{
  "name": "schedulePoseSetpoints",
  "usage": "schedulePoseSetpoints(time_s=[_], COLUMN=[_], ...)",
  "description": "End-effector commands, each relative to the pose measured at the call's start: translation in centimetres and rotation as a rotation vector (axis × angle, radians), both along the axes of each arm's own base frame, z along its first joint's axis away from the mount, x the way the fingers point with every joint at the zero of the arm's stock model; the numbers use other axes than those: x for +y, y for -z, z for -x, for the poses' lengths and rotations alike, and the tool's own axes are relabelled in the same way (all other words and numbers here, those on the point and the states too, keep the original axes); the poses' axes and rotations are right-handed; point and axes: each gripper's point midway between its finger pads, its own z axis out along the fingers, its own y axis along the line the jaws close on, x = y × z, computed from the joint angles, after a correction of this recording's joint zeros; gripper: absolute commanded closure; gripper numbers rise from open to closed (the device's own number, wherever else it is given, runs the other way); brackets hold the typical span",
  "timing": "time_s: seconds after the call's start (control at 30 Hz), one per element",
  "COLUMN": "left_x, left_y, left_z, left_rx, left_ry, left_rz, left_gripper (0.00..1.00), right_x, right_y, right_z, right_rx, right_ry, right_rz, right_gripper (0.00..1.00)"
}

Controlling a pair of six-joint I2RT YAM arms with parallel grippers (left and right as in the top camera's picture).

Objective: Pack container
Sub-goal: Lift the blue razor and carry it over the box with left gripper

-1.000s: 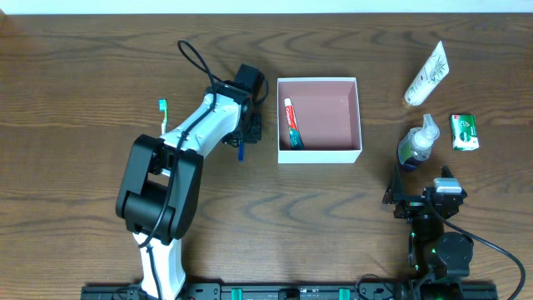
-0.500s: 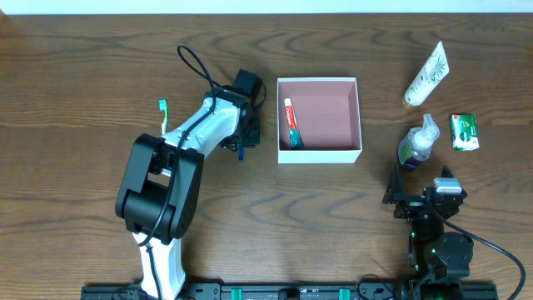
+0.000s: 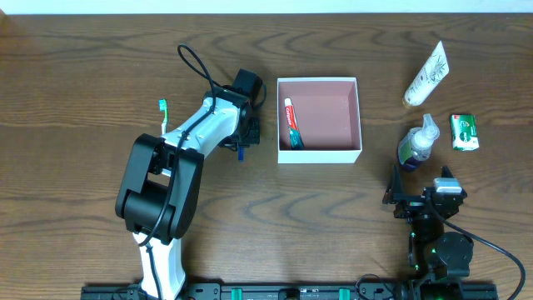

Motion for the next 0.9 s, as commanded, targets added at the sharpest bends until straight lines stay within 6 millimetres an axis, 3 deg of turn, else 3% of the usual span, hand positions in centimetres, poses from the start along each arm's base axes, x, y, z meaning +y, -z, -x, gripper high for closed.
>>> schedulePoseSetpoints(time_s=[0.0, 0.17, 0.33, 0.47, 0.53, 0.67, 0.8, 0.87], left_x=[0.0, -0.6, -1.4, -4.0, -5.6, -9.7, -13.9, -14.9], left_y=[-0.8, -5.4, -13.1, -19.4, -21.4, -22.9, -22.2, -21.4], left_z=[-0.8, -2.3, -3.7, -3.5, -3.0, -2.1, -1.8, -1.9], left_rx=[-0.01, -0.075, -0.213, -0.339, -0.39, -0.449, -0.479, -0.484], left_ry=[-0.001, 0.021, 0.024, 0.065, 0.088, 0.172, 0.232, 0.22], left_rz=[-0.002, 0.02, 0.075, 0.18, 0.224, 0.276, 0.306, 0.293], left_gripper=[0.94, 0.94, 0.94, 0.94, 0.94, 0.94, 0.94, 0.94], right_x=[0.1, 0.1, 0.1, 0.1, 0.1, 0.1, 0.1, 0.1], right_y=[0.1, 0.1, 0.1, 0.1, 0.1, 0.1, 0.1, 0.1], right_z=[0.0, 0.0, 0.0, 0.0, 0.0, 0.0, 0.0, 0.0], right_rx=[0.001, 0.001, 0.001, 0.001, 0.001, 0.001, 0.001, 0.001], right_ry=[-0.007, -0.007, -0.007, -0.007, -0.007, -0.007, -0.007, -0.007], right_rz=[0.015, 0.015, 0.015, 0.015, 0.015, 0.015, 0.015, 0.015], right_gripper=[0.01, 0.01, 0.01, 0.01, 0.01, 0.01, 0.01, 0.01])
